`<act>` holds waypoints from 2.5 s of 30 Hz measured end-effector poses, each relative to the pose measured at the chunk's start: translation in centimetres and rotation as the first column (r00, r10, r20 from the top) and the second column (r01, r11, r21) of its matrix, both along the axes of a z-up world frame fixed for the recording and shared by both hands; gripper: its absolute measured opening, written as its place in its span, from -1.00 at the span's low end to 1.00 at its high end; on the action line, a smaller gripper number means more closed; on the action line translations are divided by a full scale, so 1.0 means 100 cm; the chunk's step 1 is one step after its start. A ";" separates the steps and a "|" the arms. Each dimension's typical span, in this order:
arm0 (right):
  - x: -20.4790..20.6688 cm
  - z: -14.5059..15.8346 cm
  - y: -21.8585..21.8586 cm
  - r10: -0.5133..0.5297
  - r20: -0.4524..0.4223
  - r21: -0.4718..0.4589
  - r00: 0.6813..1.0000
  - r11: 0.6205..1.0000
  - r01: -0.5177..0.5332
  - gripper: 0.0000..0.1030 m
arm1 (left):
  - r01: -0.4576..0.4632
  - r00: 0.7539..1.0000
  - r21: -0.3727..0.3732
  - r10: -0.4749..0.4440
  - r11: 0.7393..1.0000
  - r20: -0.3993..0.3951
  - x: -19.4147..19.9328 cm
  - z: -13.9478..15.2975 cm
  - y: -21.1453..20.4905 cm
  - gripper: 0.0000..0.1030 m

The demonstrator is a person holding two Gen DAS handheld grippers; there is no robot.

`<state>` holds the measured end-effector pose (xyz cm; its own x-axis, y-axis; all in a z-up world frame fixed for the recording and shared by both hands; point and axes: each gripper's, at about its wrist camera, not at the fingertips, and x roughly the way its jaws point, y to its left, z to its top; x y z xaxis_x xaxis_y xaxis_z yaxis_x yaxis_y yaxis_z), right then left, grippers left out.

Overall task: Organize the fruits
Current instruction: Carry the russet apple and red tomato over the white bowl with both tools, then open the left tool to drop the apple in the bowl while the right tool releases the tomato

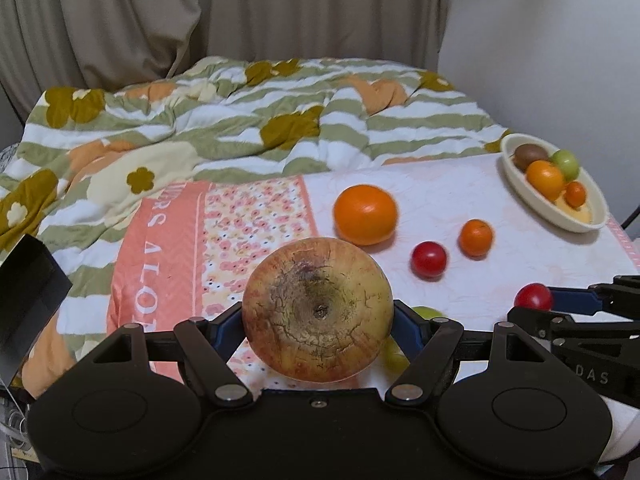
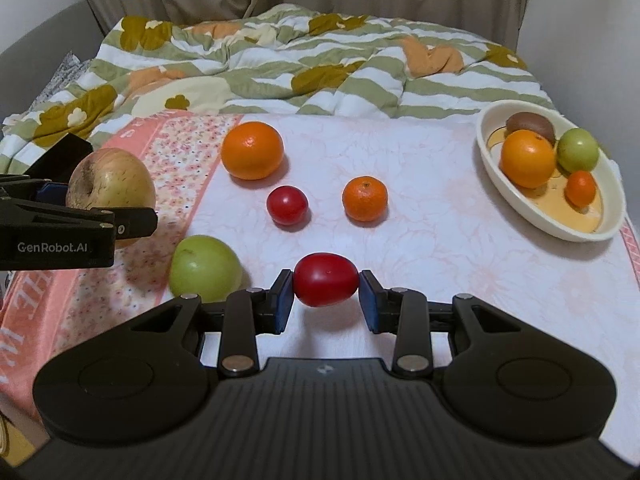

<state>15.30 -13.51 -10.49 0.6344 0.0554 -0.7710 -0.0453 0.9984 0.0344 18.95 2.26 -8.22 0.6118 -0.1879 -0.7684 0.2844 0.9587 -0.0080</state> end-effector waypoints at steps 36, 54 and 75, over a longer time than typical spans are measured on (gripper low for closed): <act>-0.040 0.079 -0.251 0.011 0.146 -0.049 0.989 0.999 -0.004 -0.02 | 0.003 0.995 -0.101 0.008 0.995 0.102 -0.041 0.049 -0.238 0.53; 0.030 0.046 -0.326 -0.057 0.085 0.015 0.995 0.998 0.056 -0.02 | 0.111 0.994 0.003 -0.111 0.994 0.007 0.033 -0.009 -0.329 0.53; 0.048 0.041 -0.337 -0.136 0.065 0.018 0.989 0.991 0.135 -0.02 | 0.221 0.973 0.068 -0.225 0.973 0.051 0.036 -0.010 -0.343 0.99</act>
<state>20.07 -47.20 -6.42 0.6864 -0.0245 -0.7268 0.0875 0.9949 0.0491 22.53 -32.04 -9.19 0.6035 -0.2777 -0.7474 0.4892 0.8692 0.0721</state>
